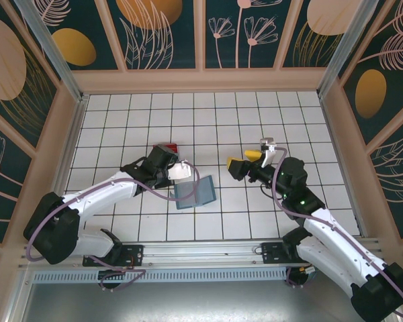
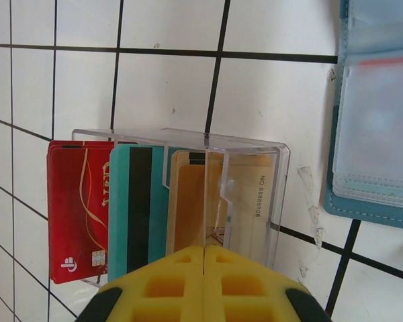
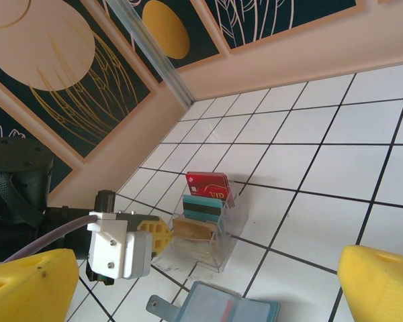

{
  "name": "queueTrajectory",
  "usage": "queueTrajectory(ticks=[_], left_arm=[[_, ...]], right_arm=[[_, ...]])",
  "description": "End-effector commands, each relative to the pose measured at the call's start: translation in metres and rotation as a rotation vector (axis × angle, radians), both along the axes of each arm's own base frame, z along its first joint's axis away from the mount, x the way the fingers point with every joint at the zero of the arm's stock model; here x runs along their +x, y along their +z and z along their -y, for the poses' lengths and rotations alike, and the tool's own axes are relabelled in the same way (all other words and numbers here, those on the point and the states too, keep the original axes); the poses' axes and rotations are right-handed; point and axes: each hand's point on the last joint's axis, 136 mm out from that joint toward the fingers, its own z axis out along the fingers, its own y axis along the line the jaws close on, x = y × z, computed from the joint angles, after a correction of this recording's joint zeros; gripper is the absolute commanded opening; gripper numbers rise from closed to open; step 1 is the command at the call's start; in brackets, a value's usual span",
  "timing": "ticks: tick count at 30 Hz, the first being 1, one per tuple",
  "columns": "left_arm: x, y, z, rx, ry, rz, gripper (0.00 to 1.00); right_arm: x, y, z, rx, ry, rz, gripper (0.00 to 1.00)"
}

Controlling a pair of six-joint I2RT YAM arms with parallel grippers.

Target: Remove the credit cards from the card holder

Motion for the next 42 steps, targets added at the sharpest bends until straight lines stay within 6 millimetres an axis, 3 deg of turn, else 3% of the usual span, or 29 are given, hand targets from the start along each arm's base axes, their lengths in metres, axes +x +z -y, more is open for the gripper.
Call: queueTrajectory(ticks=[1,2,4,11,13,17,20,21,26,27,31,35,42], left_arm=[[0.002,-0.010,-0.002,0.010,-0.002,-0.004,0.00],[0.003,-0.011,-0.002,0.010,0.000,-0.008,0.00],[0.004,-0.012,-0.002,0.009,0.005,-0.005,0.14],[0.020,-0.009,-0.009,0.002,0.050,0.050,0.16],[0.022,-0.007,-0.011,0.002,0.058,0.061,0.34],[0.029,-0.001,-0.013,-0.021,0.086,0.077,0.33],[0.032,0.010,-0.009,-0.060,0.096,0.088,0.41],[0.034,0.015,-0.007,-0.082,0.108,0.093,0.45],[0.057,0.062,-0.002,-0.267,0.281,0.171,0.95],[0.061,0.071,-0.003,-0.305,0.327,0.183,0.99],[0.072,0.098,-0.010,-0.416,0.506,0.185,0.99],[0.076,0.125,-0.018,-0.510,0.648,0.197,0.99],[0.071,0.142,-0.034,-0.671,0.928,0.127,0.99]], right_arm=[[0.002,0.005,0.000,0.010,-0.006,0.035,0.99],[0.002,0.005,0.000,0.011,-0.005,0.034,0.99],[0.002,0.005,0.000,0.012,-0.005,0.035,0.99],[0.001,0.002,0.000,0.014,-0.001,0.025,0.99],[0.001,0.002,0.000,0.016,-0.001,0.023,0.99],[0.001,0.003,-0.001,0.018,0.004,0.024,0.99],[0.000,0.000,-0.002,0.016,0.012,0.018,0.99],[0.000,-0.001,-0.003,0.014,0.018,0.016,0.99],[0.004,-0.009,-0.008,-0.004,0.027,-0.025,0.99],[0.007,-0.012,-0.009,-0.010,0.021,-0.041,0.99],[0.028,-0.031,-0.002,-0.051,-0.100,-0.156,0.99],[0.032,-0.045,-0.016,-0.113,-0.087,-0.225,0.99],[0.037,-0.073,-0.038,-0.221,-0.049,-0.350,0.99]])
